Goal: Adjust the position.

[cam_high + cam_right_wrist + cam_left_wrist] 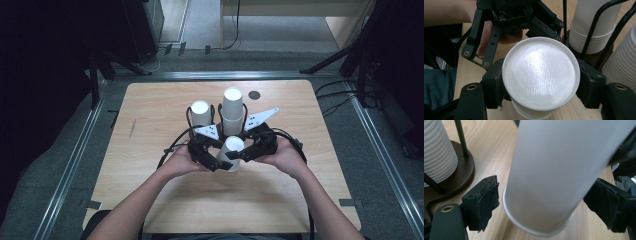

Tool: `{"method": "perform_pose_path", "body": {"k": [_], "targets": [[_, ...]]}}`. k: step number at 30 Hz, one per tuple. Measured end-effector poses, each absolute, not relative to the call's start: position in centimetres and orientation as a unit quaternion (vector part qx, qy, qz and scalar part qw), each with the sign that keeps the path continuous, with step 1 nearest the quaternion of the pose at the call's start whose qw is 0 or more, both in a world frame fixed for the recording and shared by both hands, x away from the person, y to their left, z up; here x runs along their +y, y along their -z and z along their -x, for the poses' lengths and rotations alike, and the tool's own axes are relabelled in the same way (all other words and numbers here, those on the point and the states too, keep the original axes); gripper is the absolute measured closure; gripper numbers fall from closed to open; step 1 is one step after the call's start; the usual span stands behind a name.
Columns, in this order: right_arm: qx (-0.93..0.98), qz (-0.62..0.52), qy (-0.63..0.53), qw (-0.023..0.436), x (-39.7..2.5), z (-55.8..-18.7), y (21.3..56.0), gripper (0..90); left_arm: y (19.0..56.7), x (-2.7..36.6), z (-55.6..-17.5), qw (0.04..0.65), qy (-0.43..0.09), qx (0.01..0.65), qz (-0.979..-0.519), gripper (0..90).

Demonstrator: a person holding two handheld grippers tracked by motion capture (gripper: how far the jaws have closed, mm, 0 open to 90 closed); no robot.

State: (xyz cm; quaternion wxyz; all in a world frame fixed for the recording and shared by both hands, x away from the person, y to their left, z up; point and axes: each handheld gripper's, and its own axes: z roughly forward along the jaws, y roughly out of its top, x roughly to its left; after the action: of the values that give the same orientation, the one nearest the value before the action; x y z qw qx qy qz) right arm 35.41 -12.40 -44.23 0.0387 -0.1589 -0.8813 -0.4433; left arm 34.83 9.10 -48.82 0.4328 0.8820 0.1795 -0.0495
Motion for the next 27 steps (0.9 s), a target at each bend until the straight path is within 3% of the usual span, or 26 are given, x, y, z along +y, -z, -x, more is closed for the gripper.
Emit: {"method": "perform_pose_path", "body": {"k": [7, 11, 19, 24, 27], "targets": [[-0.875, 0.159, 0.456, 0.048, -12.4, -35.5, 44.1, 33.9, 48.9, 8.8, -34.6, 0.433, 0.047, 0.169, -0.884, 16.0], [-0.873, 0.162, 0.457, 0.051, -12.4, -35.5, 44.1, 34.2, 48.7, 9.0, -34.4, 0.436, 0.034, 0.154, -0.886, 24.5], [-0.871, 0.169, 0.457, 0.059, -12.6, -35.6, 44.2, 34.0, 48.6, 8.9, -34.3, 0.437, 0.039, 0.154, -0.885, 30.7], [-0.869, 0.175, 0.461, 0.039, -12.8, -35.7, 44.2, 20.6, 48.3, 9.6, -34.7, 0.439, 0.04, 0.166, -0.882, 30.9], [-0.871, 0.173, 0.459, 0.039, -13.1, -35.6, 44.2, 20.5, 48.2, 10.1, -34.9, 0.44, 0.04, 0.175, -0.88, 31.3]]}}
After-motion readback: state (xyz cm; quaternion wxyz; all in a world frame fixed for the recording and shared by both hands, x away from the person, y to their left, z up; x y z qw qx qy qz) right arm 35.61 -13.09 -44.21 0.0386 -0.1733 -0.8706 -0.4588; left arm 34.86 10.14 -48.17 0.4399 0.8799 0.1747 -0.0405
